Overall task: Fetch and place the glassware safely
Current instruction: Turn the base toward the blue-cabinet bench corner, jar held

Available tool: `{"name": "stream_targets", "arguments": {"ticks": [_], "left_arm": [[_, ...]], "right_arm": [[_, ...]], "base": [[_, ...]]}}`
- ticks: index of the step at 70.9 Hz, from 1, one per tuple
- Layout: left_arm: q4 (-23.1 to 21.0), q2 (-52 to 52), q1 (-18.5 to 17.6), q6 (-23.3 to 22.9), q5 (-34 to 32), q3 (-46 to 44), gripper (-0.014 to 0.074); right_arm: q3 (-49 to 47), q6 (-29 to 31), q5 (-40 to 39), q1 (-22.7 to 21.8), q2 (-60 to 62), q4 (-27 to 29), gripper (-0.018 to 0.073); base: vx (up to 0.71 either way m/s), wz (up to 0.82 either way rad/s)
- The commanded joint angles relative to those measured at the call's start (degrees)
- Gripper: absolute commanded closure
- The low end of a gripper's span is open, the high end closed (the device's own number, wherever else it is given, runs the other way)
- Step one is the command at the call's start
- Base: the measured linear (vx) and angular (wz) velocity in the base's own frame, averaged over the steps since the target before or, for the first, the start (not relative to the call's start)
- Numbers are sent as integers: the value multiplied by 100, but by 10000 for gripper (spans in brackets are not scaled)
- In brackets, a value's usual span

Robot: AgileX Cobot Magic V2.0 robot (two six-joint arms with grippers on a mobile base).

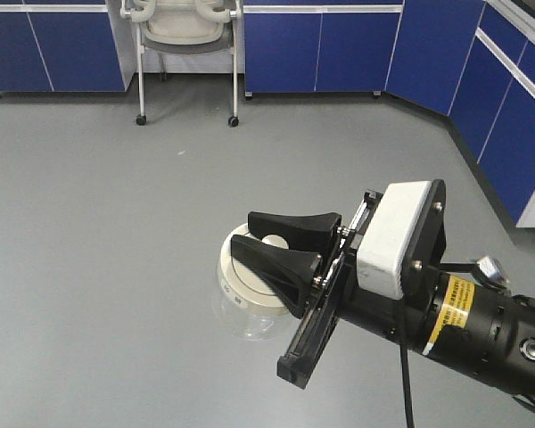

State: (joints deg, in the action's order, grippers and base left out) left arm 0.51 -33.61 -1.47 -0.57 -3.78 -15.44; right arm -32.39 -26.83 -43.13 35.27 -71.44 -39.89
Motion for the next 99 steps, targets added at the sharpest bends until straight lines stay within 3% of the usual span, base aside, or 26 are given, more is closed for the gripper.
{"name": "stream_targets", "arguments": {"ticks": [1,73,99], "left_arm": [[-51,-21,-5,-51,-402,-171,603],[-51,-41,-5,-51,-366,-171,603],[-51,-41,-5,-51,-364,-171,603]], "right_arm": [[-159,16,-502,-20,185,168,563],[-159,16,-497,-20,185,168,563],[-159,16,-497,-20,185,168,563]], "base": [[58,-1],[58,3],[48,-41]]}}
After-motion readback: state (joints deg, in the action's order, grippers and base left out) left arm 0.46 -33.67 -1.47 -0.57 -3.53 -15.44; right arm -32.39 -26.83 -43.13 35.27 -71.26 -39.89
